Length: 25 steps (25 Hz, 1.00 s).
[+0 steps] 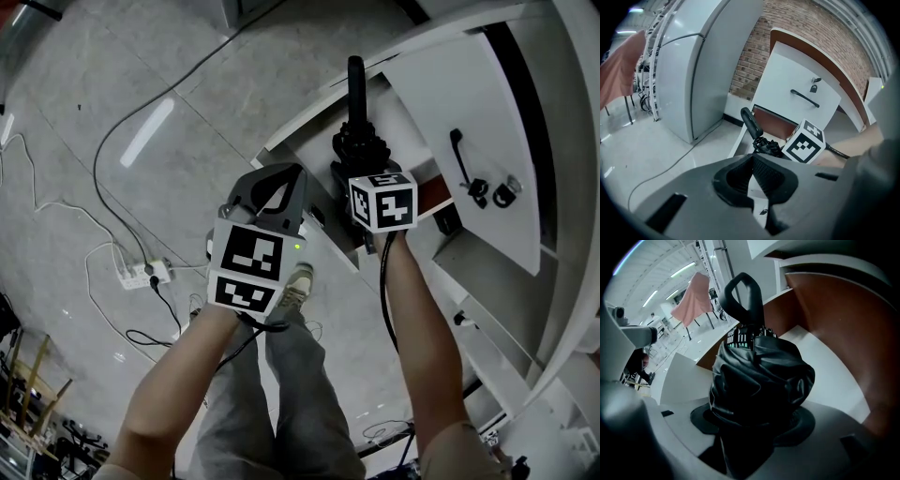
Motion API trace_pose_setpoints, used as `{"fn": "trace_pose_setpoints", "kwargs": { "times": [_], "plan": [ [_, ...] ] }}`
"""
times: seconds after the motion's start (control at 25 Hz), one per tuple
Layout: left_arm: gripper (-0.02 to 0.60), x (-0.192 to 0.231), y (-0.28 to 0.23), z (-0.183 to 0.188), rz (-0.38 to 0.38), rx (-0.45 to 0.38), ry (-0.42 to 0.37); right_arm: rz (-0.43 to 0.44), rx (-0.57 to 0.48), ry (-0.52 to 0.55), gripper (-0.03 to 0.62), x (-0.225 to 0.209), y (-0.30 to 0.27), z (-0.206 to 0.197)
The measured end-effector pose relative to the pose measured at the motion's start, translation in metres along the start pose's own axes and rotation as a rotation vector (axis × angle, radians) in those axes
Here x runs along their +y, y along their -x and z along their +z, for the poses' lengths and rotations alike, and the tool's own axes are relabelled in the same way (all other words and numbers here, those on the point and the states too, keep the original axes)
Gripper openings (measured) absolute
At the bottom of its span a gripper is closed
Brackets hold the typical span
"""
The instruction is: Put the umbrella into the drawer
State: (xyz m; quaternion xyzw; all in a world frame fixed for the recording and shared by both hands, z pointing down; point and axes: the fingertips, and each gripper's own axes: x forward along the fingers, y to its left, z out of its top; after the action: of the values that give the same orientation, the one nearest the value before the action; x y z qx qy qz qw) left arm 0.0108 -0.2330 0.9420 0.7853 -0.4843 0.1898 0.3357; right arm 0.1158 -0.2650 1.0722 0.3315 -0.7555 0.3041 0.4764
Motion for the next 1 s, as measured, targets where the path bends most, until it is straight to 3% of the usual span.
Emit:
{"fn": "trace_pose_setpoints", "kwargs": {
  "times": [0.68, 1.0],
  "plan": [
    [0.008, -0.004, -0.001, -0.010, -0.008, 0.046, -0.001, -0.043, -0.030, -0.169, 0.301, -0.009, 0.006, -0.019],
    [0.008, -0.011, 0.031, 0.042, 0.004, 0.008, -0.038, -0.111, -0.113, -0.222, 0.299, -0.003, 0.075, 0.004]
  ]
}}
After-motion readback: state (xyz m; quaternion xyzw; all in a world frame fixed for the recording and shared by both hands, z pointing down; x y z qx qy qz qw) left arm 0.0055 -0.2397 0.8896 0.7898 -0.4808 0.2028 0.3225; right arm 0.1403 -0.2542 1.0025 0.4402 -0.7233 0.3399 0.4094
